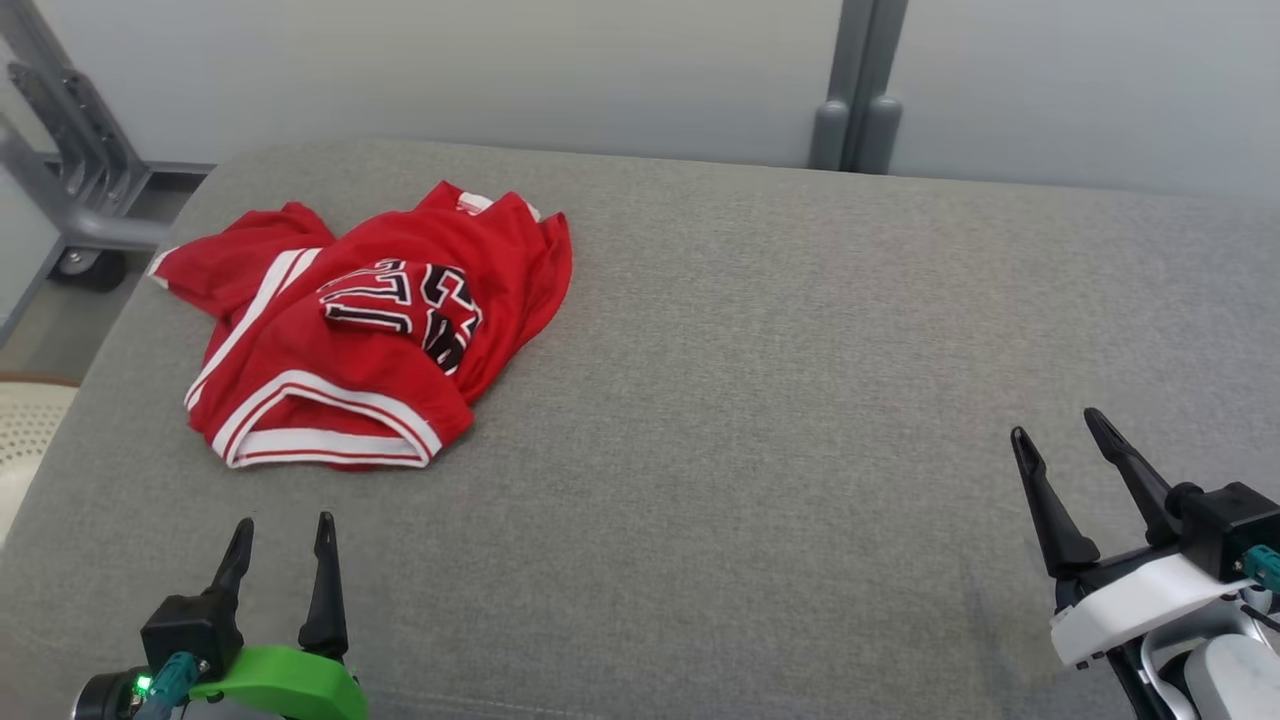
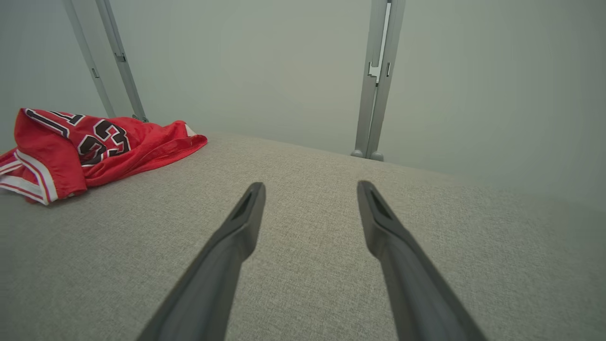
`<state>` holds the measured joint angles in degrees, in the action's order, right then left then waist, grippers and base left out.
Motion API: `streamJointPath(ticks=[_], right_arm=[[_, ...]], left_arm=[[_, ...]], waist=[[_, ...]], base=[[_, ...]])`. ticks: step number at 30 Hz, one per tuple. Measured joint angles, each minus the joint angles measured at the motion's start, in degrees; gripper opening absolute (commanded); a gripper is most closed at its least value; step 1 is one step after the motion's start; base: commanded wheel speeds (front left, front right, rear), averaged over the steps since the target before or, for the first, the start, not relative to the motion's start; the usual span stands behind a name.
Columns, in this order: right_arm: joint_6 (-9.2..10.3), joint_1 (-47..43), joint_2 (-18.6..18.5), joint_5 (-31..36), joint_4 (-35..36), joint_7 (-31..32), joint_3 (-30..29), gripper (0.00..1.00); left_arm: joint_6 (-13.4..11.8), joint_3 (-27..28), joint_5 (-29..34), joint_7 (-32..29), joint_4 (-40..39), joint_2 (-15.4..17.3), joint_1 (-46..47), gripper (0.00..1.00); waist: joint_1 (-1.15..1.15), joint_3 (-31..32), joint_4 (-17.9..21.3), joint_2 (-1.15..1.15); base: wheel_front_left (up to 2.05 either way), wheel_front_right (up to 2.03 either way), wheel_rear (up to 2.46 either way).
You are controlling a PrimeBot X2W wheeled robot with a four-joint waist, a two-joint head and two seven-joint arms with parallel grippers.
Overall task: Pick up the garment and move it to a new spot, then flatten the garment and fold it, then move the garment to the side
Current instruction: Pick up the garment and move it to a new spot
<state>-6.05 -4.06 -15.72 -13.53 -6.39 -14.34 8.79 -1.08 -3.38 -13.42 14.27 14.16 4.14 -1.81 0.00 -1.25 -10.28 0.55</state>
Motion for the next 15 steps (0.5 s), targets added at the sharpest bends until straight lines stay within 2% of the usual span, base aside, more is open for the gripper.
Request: streamJointPath(ticks=[8,15], right_arm=[[-0.49,2.61,0.21,0.94,1.56,-0.01,1.07,1.0],[-0.51,3.96,-1.08,1.35,2.43,-0.02,1.04,1.0]], left_arm=[[0.13,1.98,-0.7,0.0,-1.78,-0.51,0.26,1.0],[0.32,3.08,-4.7,0.07,-2.07,-1.37,7.14,1.0]], waist=[[0.0,-3.17,-4.82,0.0],[0.0,-7.59,-5.77,0.0]], base=[[0.0,0.0,0.0],[0.0,0.0,0.0]])
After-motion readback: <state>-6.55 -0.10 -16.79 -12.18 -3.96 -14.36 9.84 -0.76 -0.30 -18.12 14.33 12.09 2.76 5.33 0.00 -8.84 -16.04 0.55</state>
